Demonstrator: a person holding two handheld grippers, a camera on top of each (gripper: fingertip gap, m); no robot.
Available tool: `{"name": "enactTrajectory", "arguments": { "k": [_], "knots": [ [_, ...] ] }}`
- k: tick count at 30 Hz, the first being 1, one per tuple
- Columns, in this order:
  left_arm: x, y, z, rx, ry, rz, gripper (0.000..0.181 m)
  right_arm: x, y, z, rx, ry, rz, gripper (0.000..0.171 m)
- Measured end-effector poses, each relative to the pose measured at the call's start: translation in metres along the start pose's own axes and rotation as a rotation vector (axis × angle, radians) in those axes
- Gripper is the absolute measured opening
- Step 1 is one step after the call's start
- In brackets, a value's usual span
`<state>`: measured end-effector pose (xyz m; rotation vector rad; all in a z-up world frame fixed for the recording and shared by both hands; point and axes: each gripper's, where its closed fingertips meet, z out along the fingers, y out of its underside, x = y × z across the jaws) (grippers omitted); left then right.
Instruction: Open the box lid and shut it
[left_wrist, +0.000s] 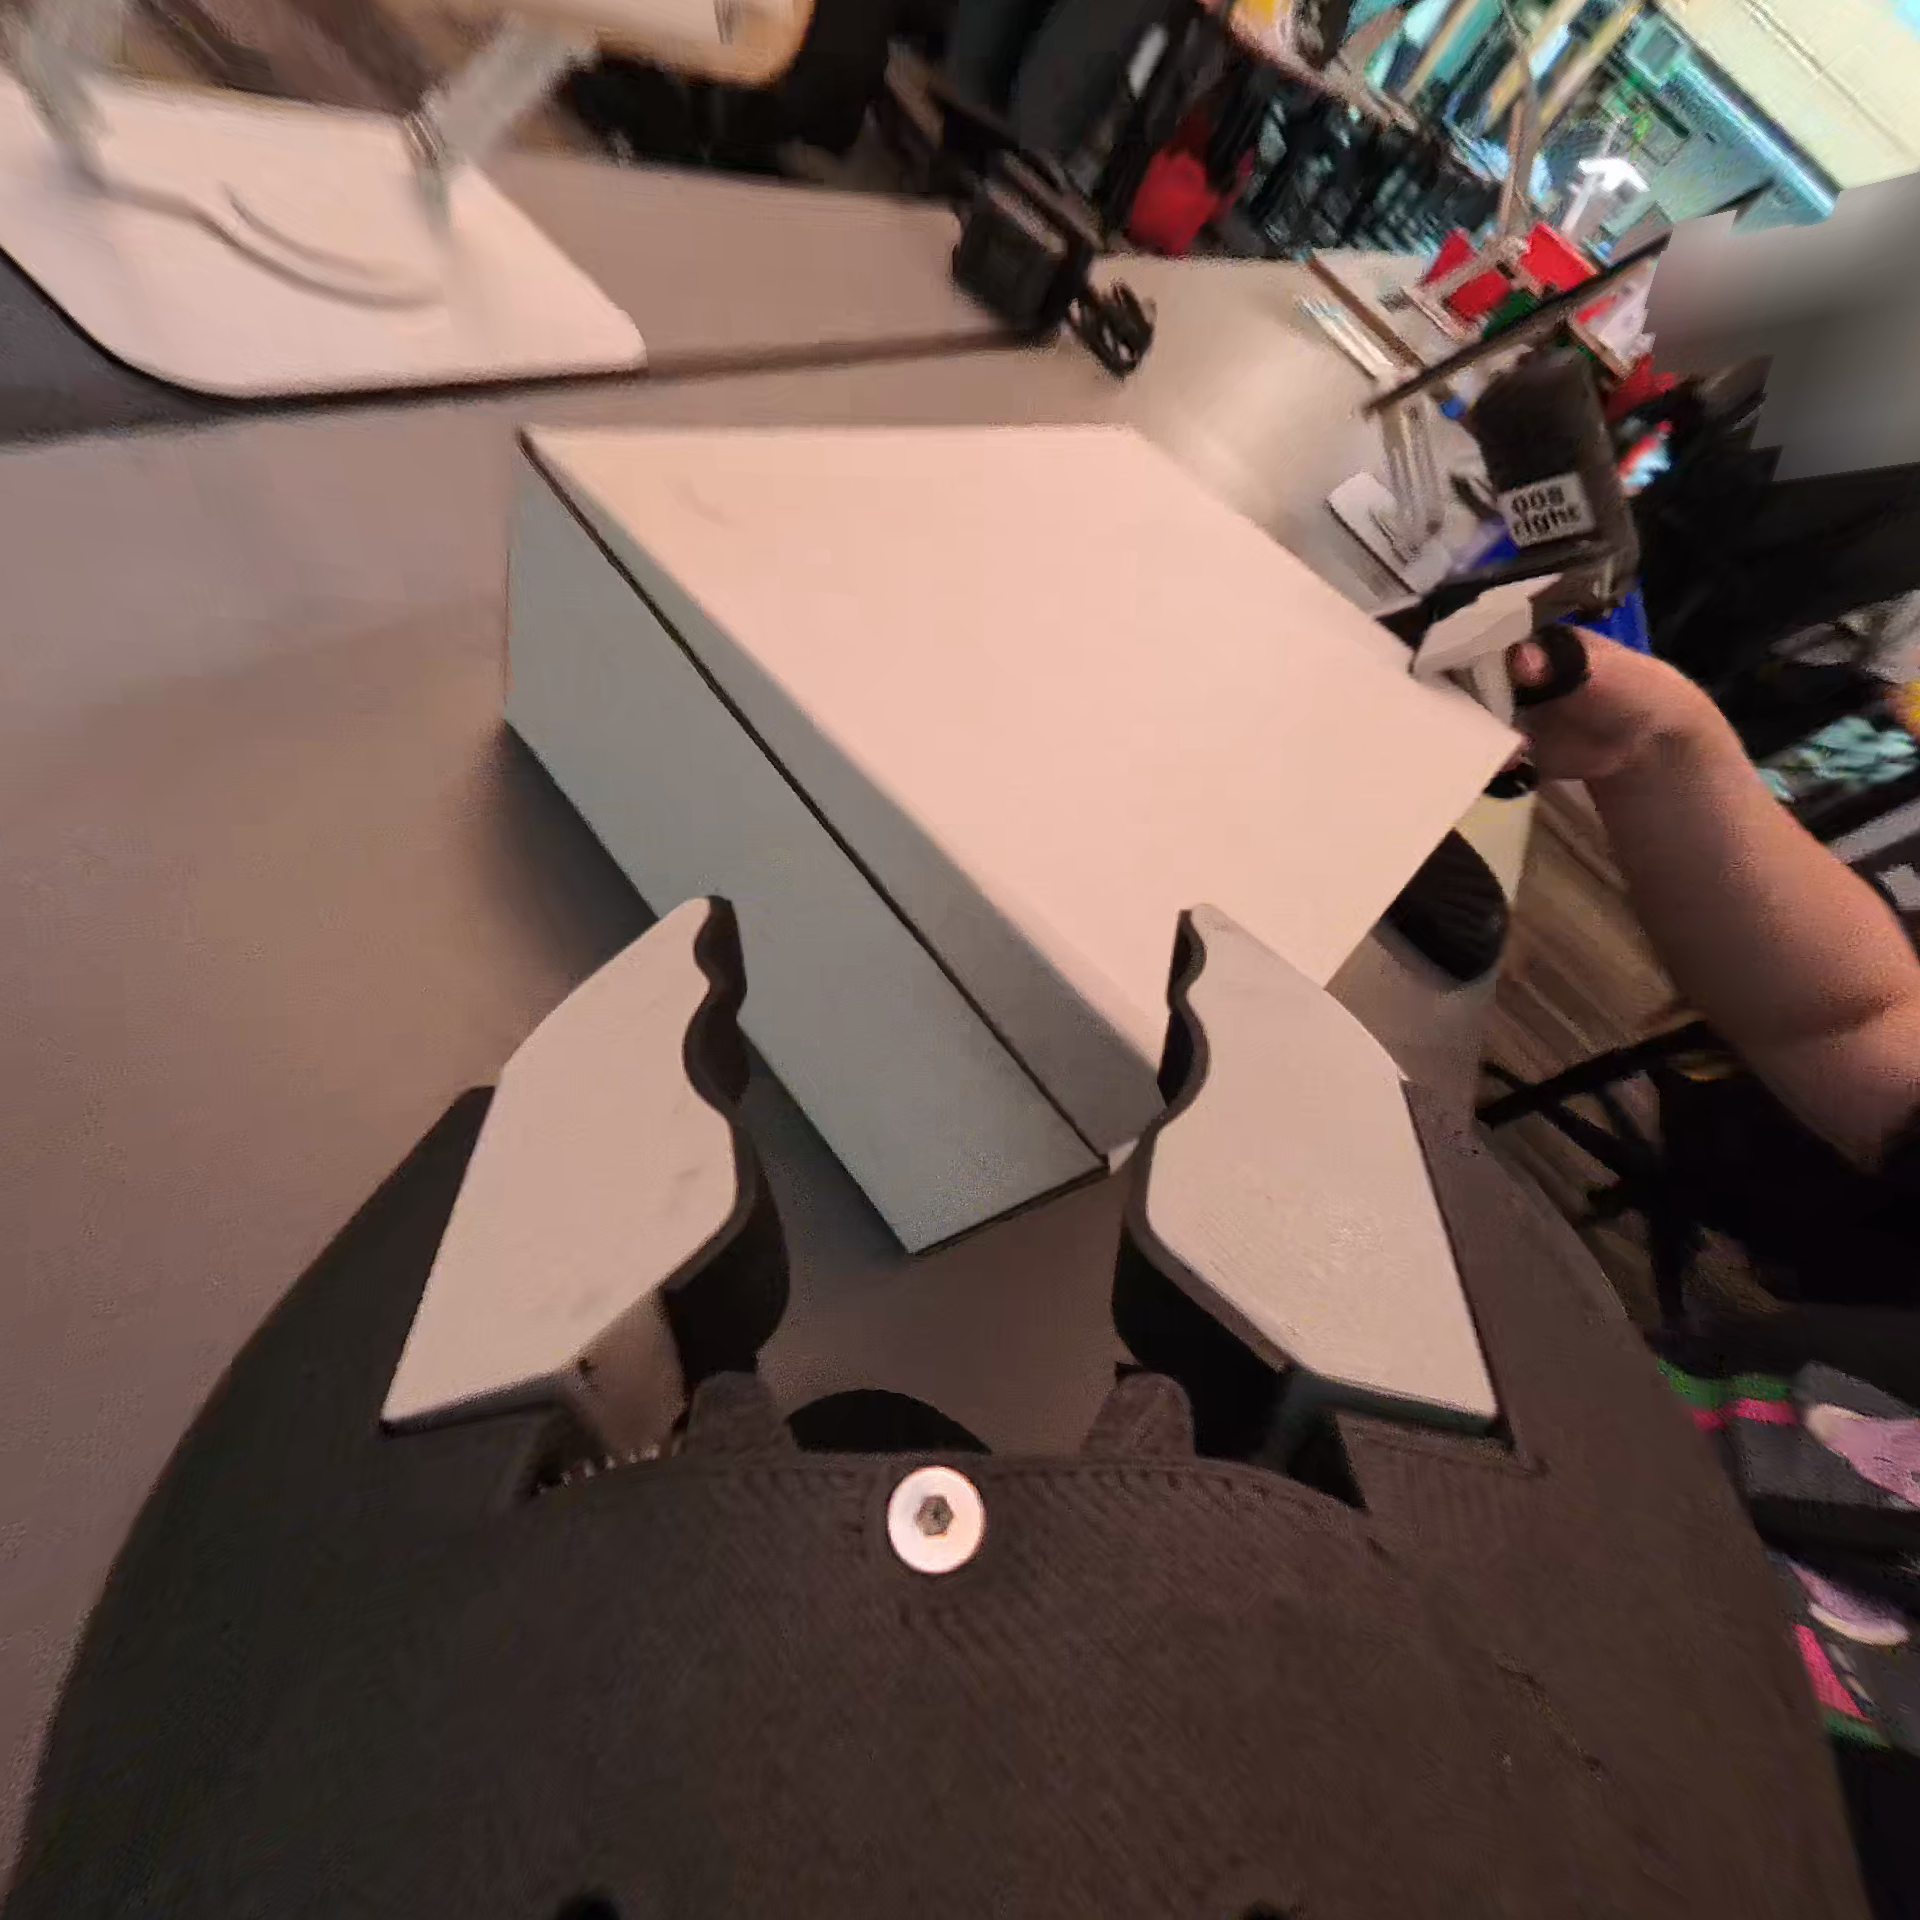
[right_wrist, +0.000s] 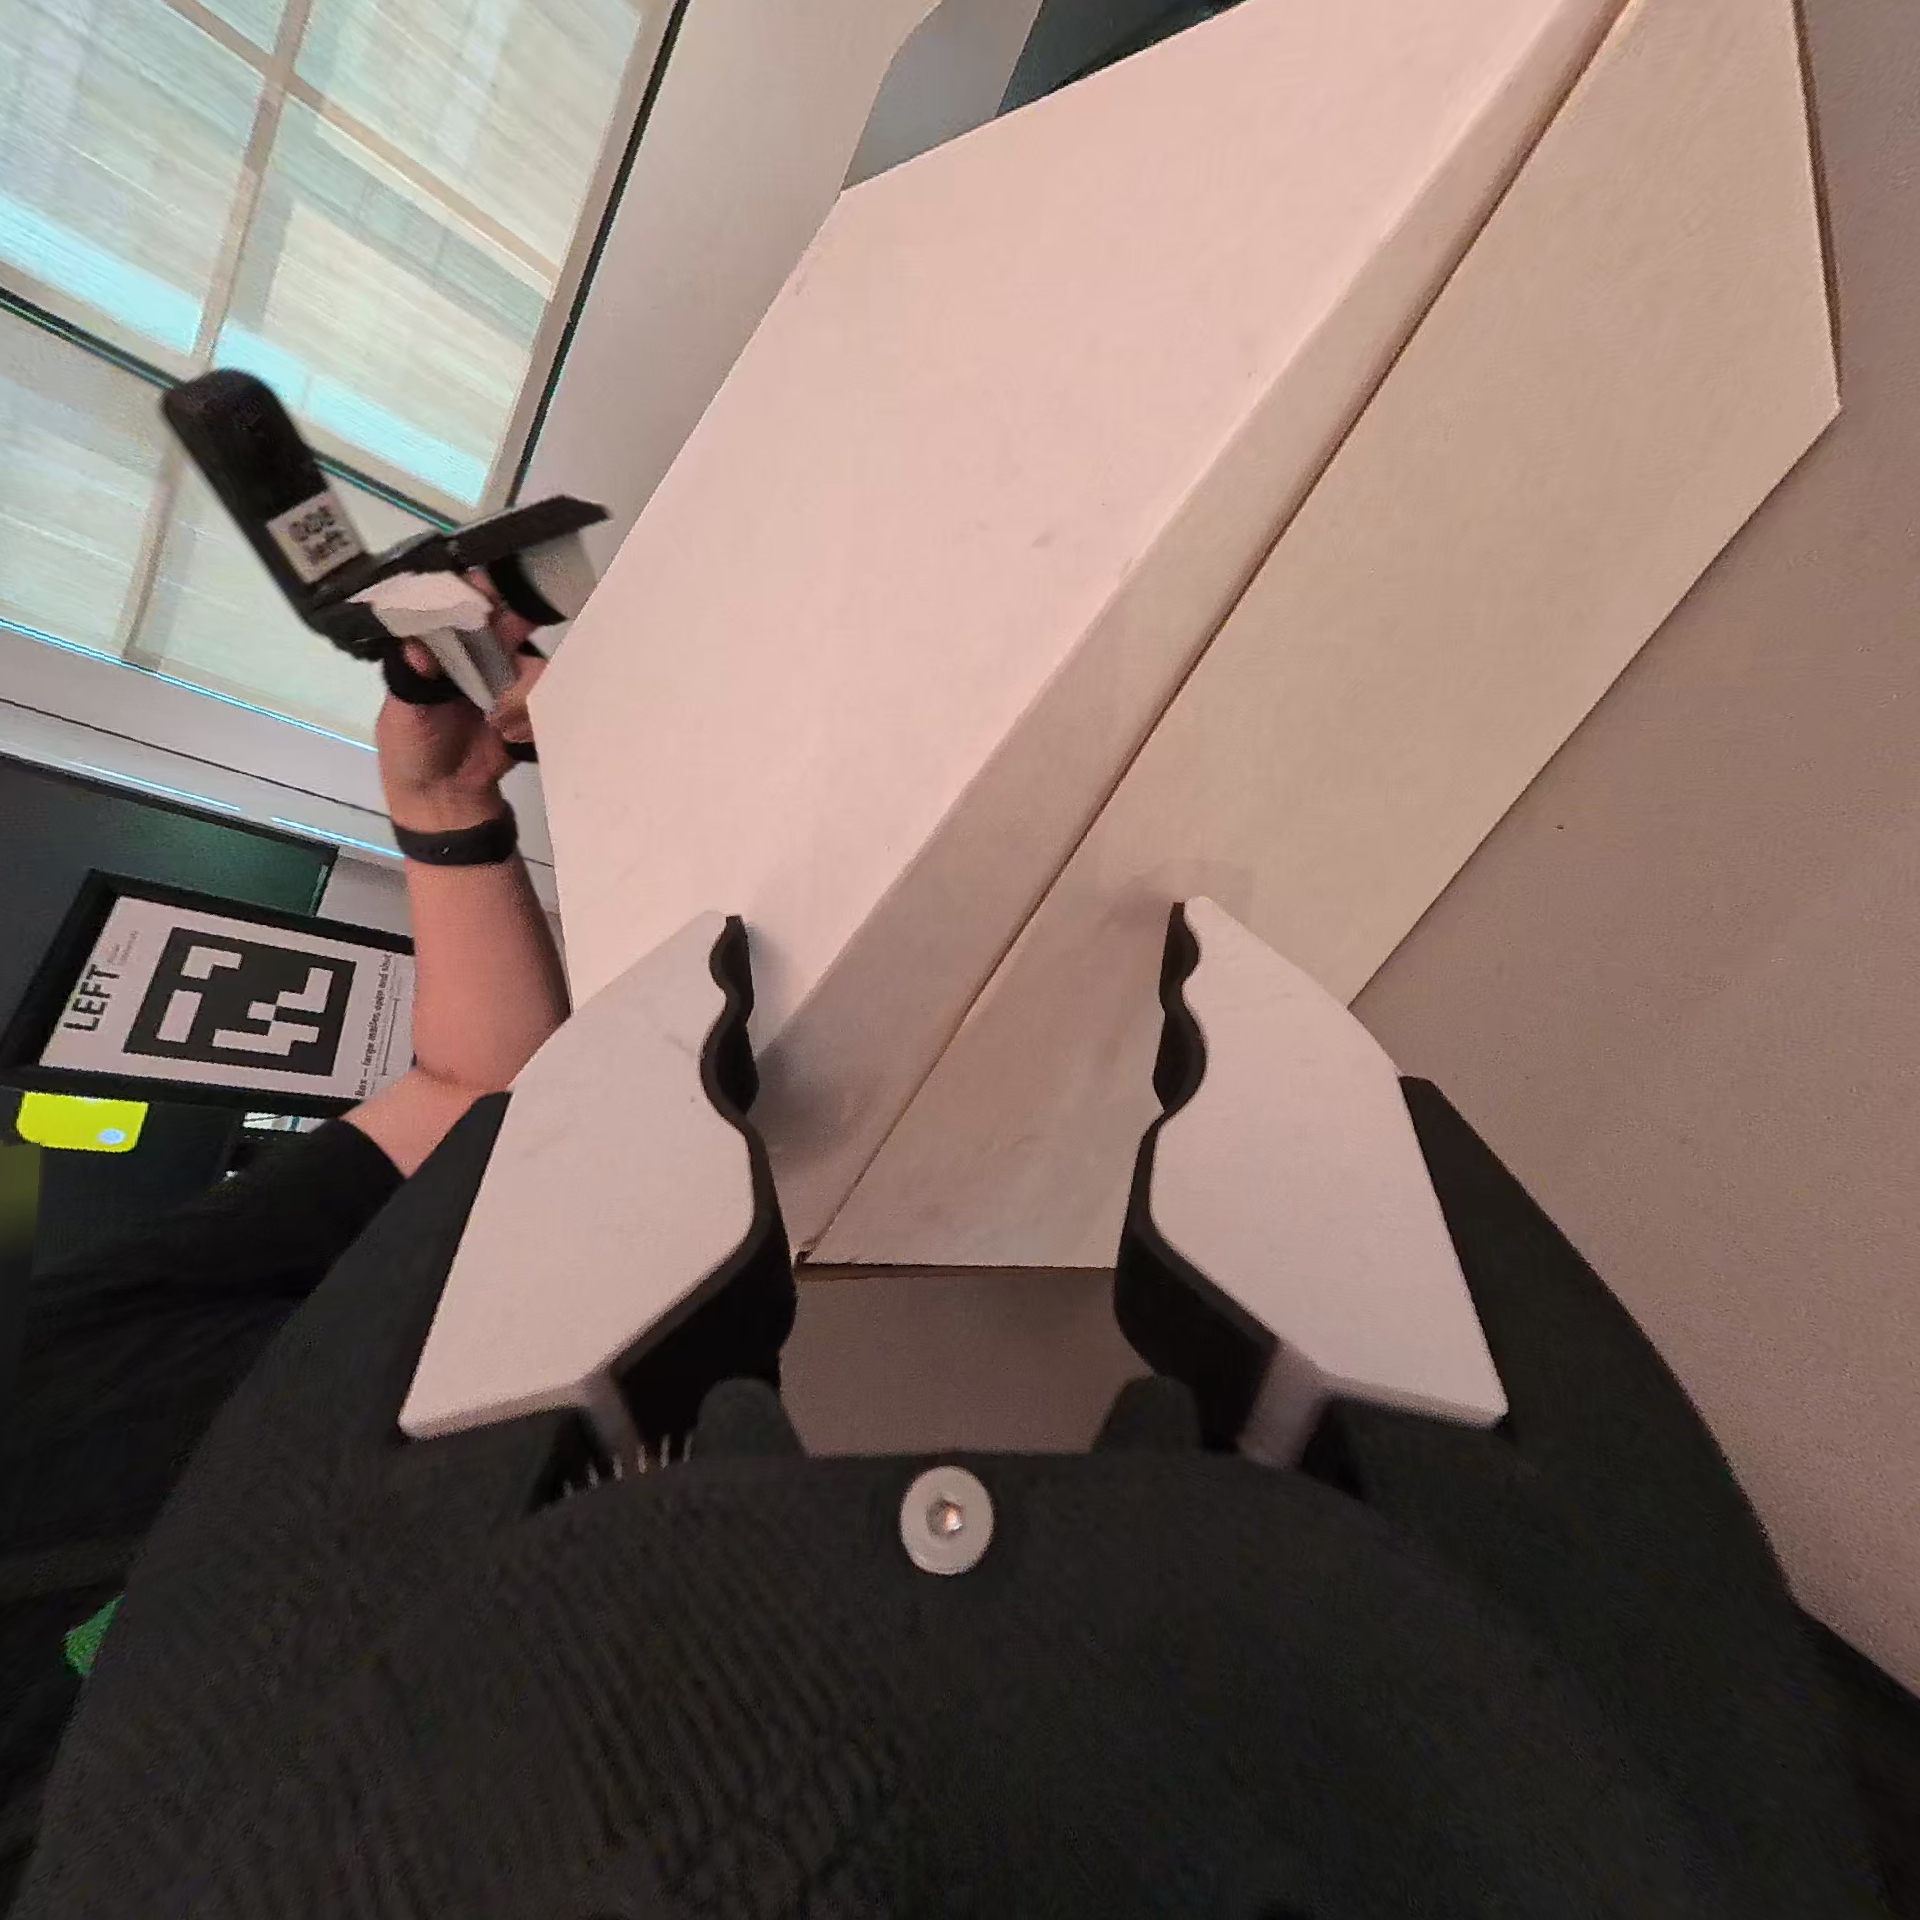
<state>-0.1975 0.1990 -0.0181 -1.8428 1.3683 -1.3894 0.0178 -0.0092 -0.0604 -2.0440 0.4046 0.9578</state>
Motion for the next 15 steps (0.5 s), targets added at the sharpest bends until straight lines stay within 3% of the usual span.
{"name": "enactTrajectory", "arguments": {
  "k": [3,7,15],
  "knots": [
    [-0.002,0.023,0.024,-0.109,0.112,-0.113,0.078,0.001,0.000,0.000,0.000,-0.014,-0.005,0.077],
    [0.007,0.028,0.033,-0.121,0.229,-0.163,0.065,0.003,0.002,0.003,-0.013,-0.026,-0.017,0.077],
    [0.014,0.033,0.031,-0.120,0.231,-0.178,0.063,0.002,0.002,0.003,0.007,-0.042,-0.045,0.077]
  ]
}}
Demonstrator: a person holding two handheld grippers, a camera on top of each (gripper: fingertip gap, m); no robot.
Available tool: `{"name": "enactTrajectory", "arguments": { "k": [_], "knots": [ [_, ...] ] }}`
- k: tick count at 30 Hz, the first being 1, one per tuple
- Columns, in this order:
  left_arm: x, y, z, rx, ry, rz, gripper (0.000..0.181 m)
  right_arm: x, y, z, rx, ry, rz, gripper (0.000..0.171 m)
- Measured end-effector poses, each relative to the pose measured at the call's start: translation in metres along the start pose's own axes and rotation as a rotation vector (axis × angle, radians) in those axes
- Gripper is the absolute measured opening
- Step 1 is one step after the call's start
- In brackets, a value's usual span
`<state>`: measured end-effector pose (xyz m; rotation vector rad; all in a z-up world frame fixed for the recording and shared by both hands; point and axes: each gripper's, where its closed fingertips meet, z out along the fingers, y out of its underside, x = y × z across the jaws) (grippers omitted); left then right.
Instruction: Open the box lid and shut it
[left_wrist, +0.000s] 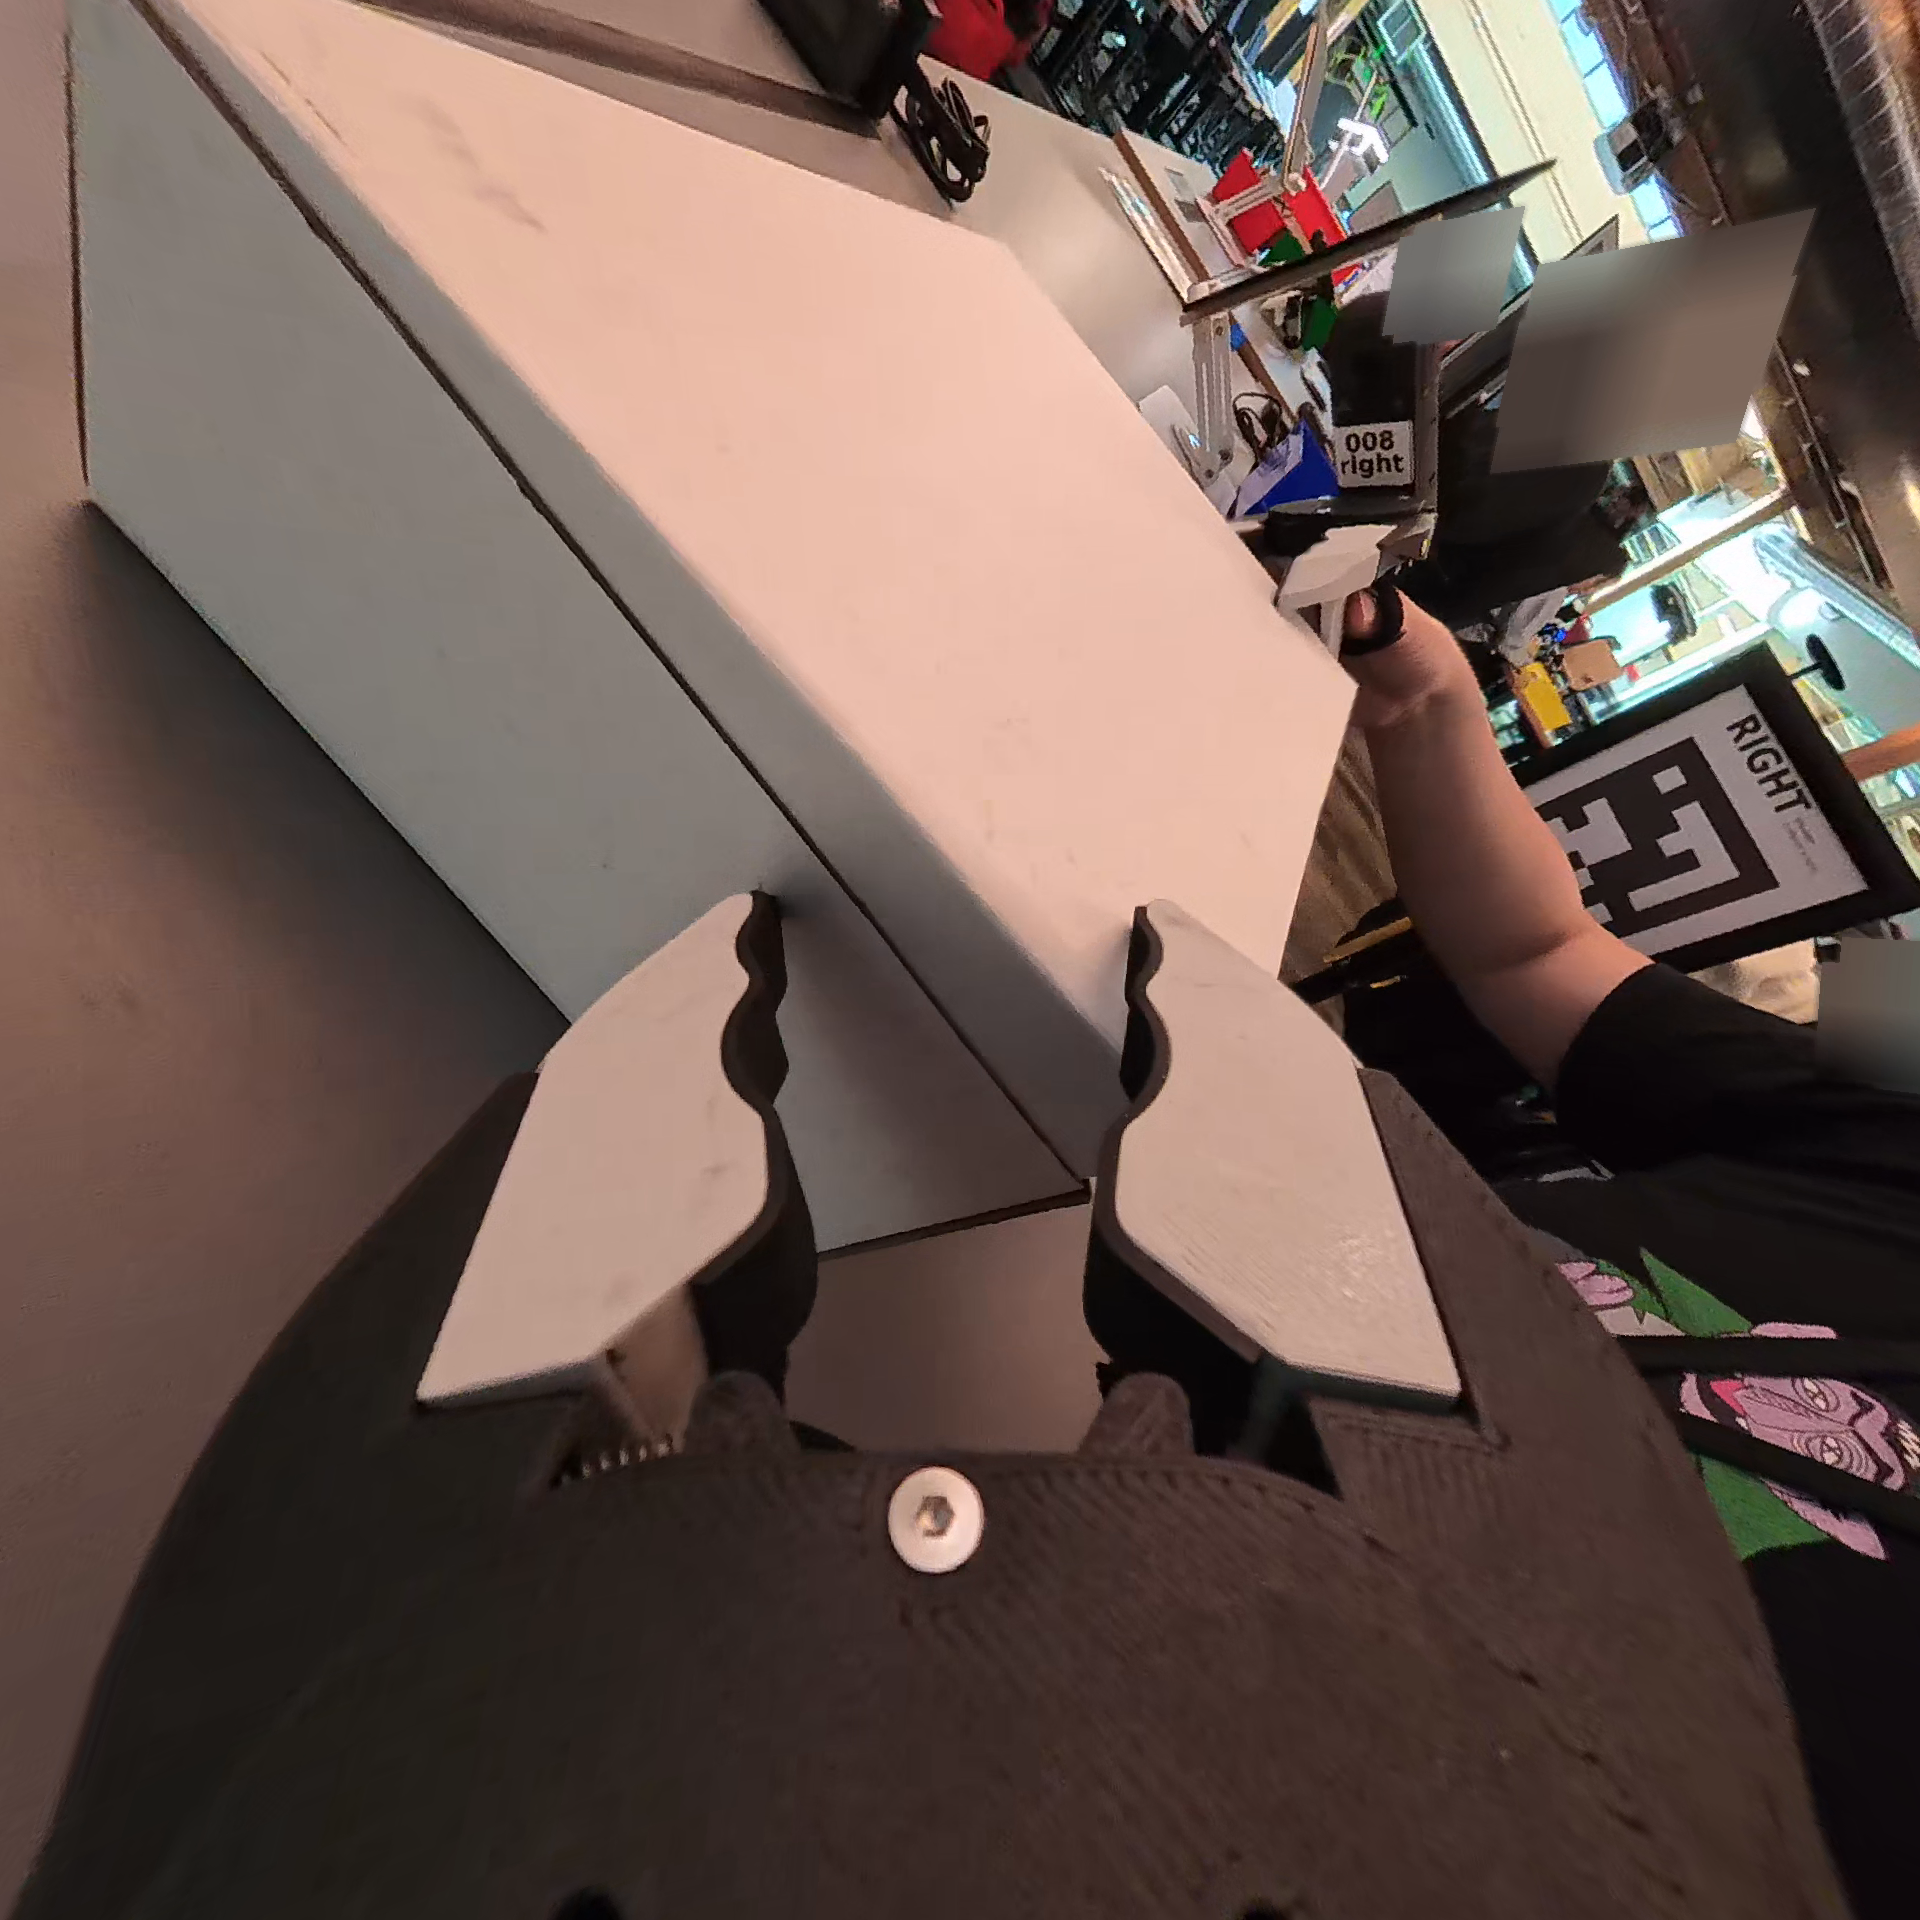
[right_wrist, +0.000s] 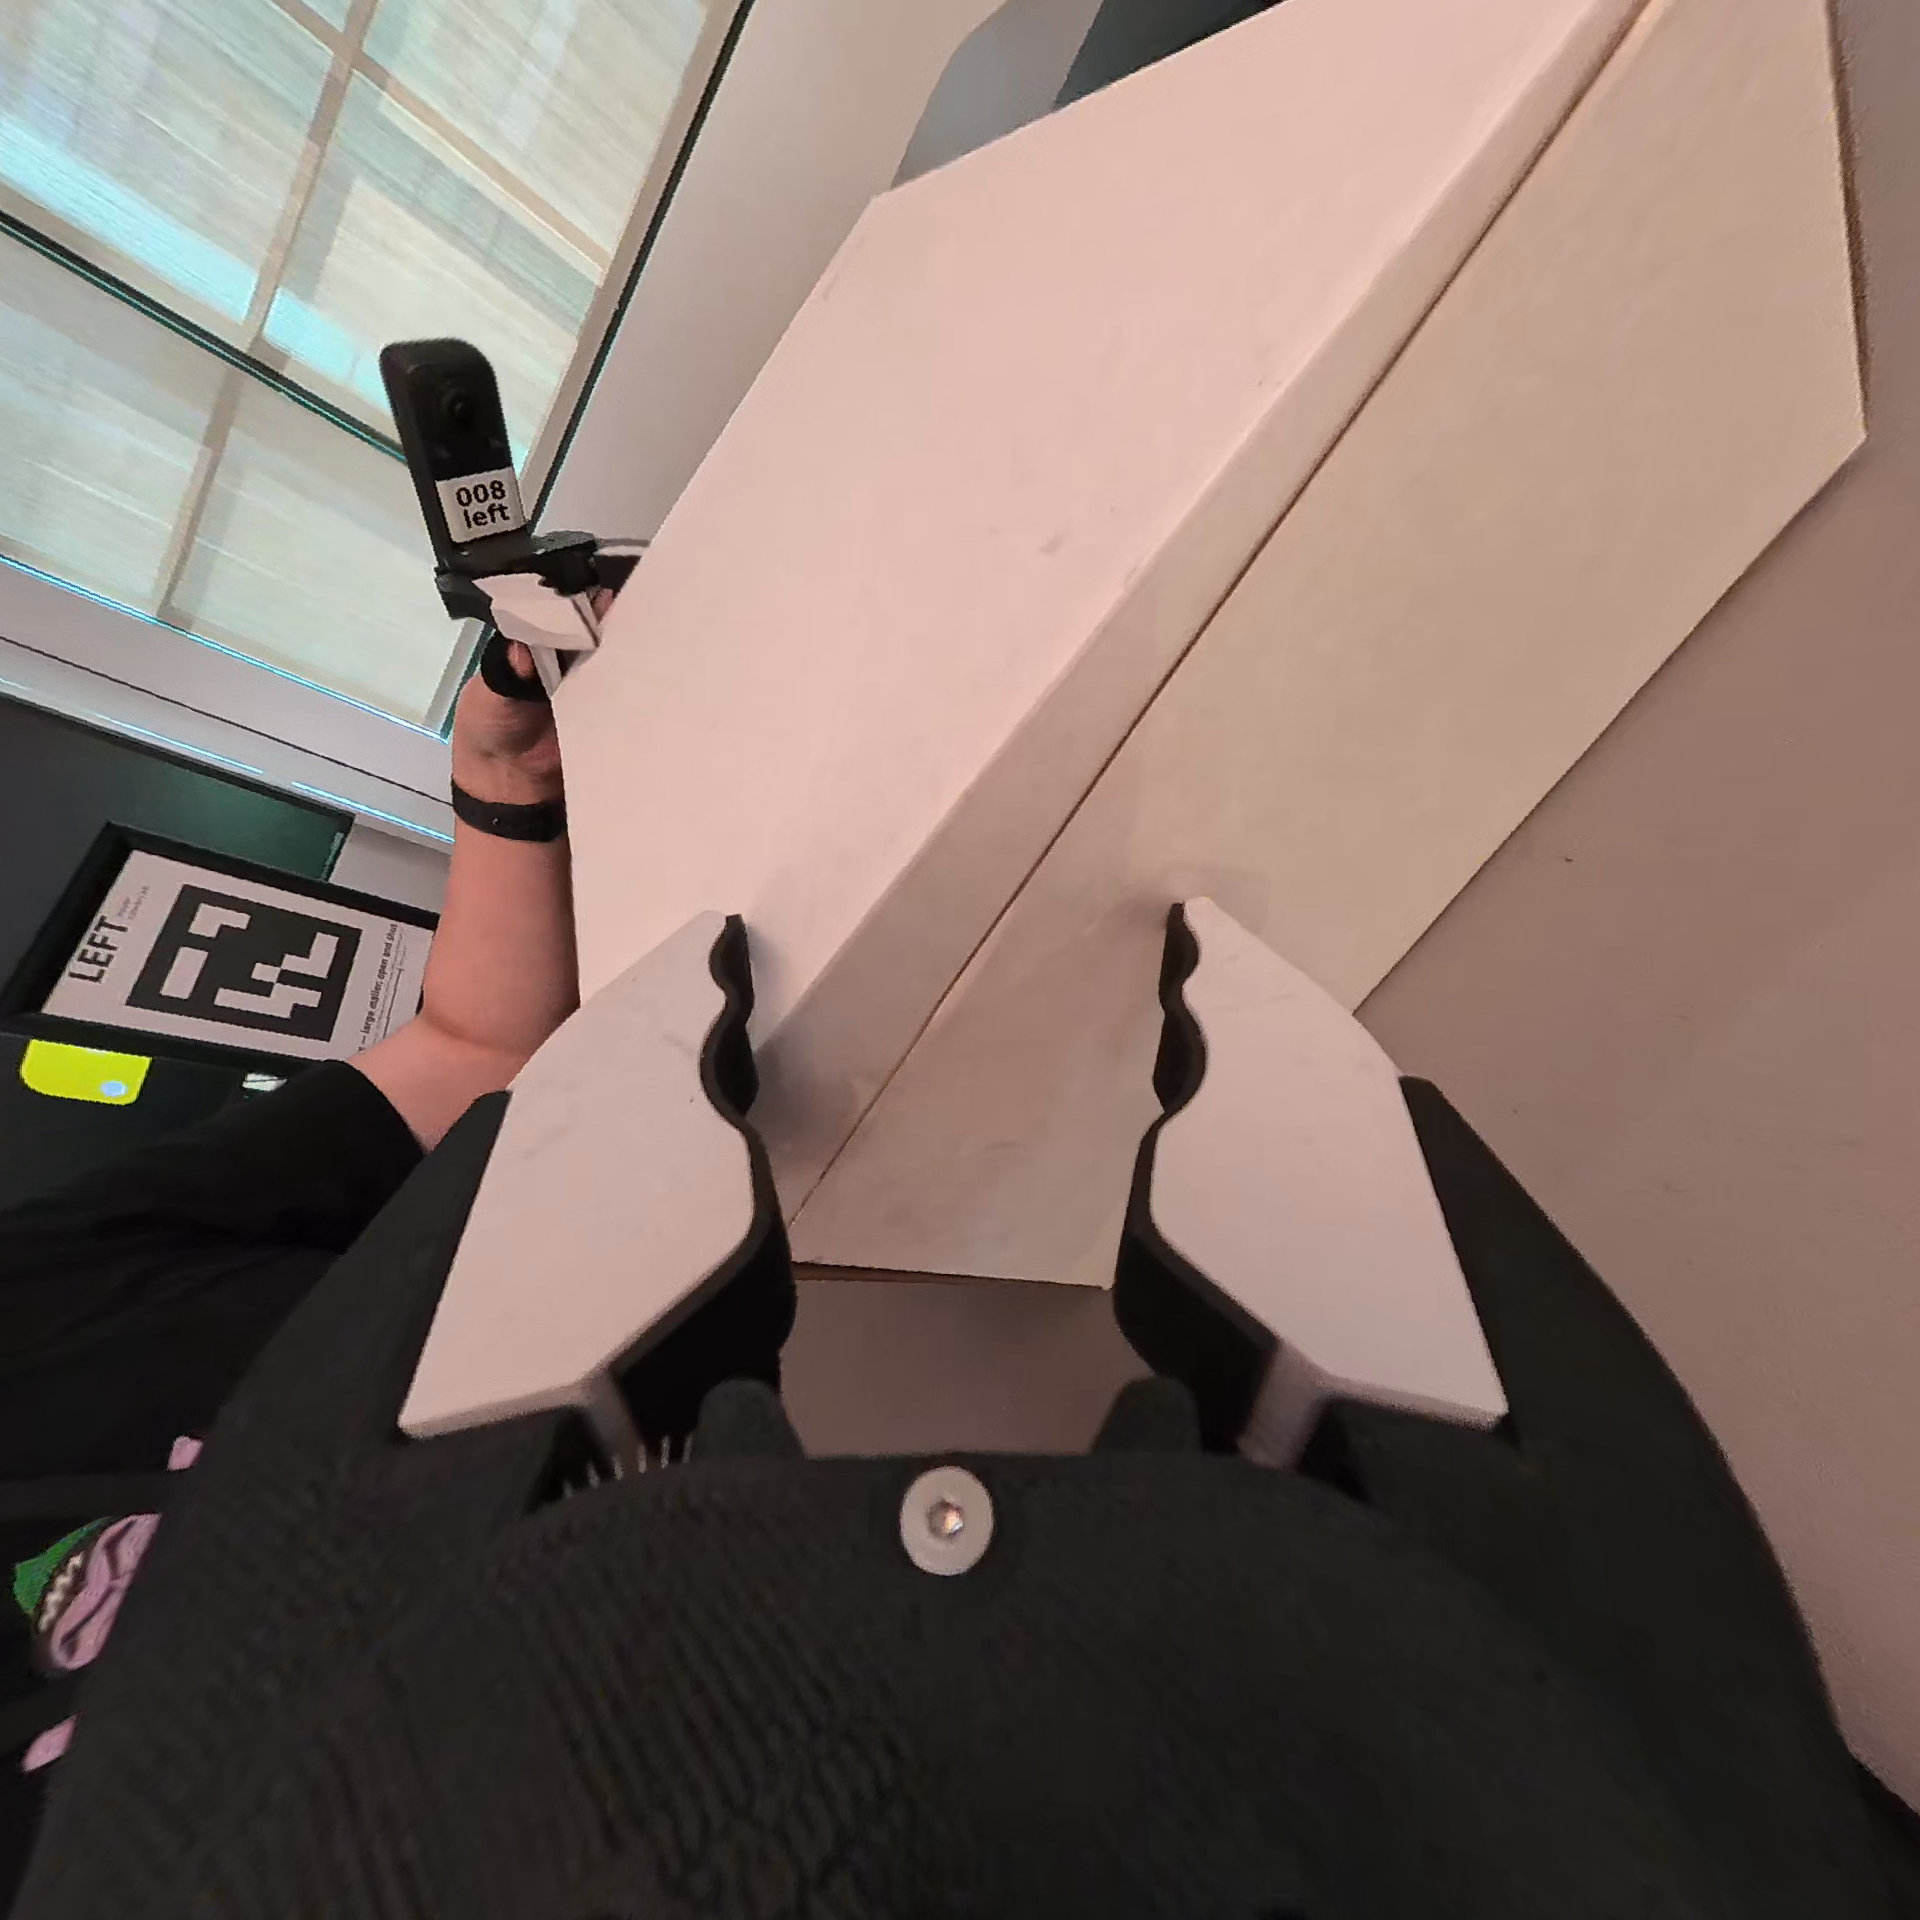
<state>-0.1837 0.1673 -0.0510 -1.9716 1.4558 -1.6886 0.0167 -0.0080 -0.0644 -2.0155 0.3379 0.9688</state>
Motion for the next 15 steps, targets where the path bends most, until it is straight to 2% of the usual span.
{"name": "enactTrajectory", "arguments": {
  "k": [4,10,11,12,15],
  "knots": [
    [0.003,0.007,-0.003,-0.010,-0.031,0.031,0.062,0.001,0.002,0.003,0.001,0.008,-0.060,0.074],
    [0.000,0.019,-0.005,-0.082,-0.140,0.132,0.048,0.007,0.009,0.007,-0.016,0.051,-0.171,0.069],
    [0.001,0.015,-0.010,-0.086,-0.149,0.154,0.038,0.006,0.011,0.006,-0.043,0.039,-0.193,0.070],
    [0.000,0.003,-0.017,-0.042,-0.164,0.178,0.037,0.006,0.009,0.004,-0.058,0.048,-0.228,0.070],
    [-0.010,-0.042,-0.041,0.112,-0.193,0.209,0.042,0.011,-0.018,-0.009,-0.023,0.114,-0.401,0.070]
  ]
}}
